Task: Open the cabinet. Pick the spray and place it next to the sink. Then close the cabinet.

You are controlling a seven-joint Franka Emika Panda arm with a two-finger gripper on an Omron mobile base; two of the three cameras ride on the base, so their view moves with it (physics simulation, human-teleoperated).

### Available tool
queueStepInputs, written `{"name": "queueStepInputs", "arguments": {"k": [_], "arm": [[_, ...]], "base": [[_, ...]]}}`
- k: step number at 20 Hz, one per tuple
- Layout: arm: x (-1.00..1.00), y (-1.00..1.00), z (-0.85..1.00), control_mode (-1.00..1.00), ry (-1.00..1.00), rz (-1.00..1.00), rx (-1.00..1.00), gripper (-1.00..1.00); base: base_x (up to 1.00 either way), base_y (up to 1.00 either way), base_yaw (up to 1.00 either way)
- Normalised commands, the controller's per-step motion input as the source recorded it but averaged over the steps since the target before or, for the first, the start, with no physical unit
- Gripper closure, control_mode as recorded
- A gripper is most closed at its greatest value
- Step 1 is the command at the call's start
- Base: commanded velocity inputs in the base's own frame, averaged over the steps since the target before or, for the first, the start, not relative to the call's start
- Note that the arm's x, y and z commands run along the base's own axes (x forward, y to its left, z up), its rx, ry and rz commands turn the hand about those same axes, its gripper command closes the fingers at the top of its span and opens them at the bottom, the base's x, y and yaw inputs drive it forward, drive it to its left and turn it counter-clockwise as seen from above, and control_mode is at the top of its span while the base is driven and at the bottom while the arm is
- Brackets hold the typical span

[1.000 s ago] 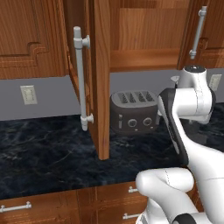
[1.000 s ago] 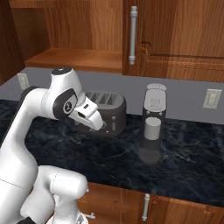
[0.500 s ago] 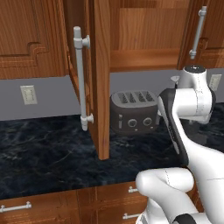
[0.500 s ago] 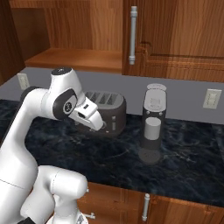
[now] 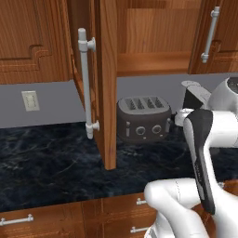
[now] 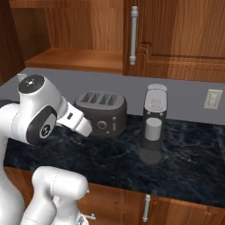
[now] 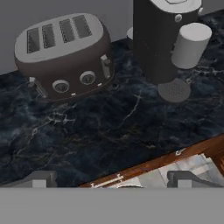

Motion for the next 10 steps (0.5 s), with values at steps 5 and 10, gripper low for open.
{"name": "queueStepInputs", "arguments": {"k": [5, 10], "arm": [[-0.37, 0.00, 0.68, -1.00, -0.09, 0.14, 0.00, -1.00], [-0.39, 0.03, 0.57, -1.00, 0.00, 0.10, 0.01, -1.00]], "base": [[0.00, 0.00, 0.00], [0.00, 0.00, 0.00]]}}
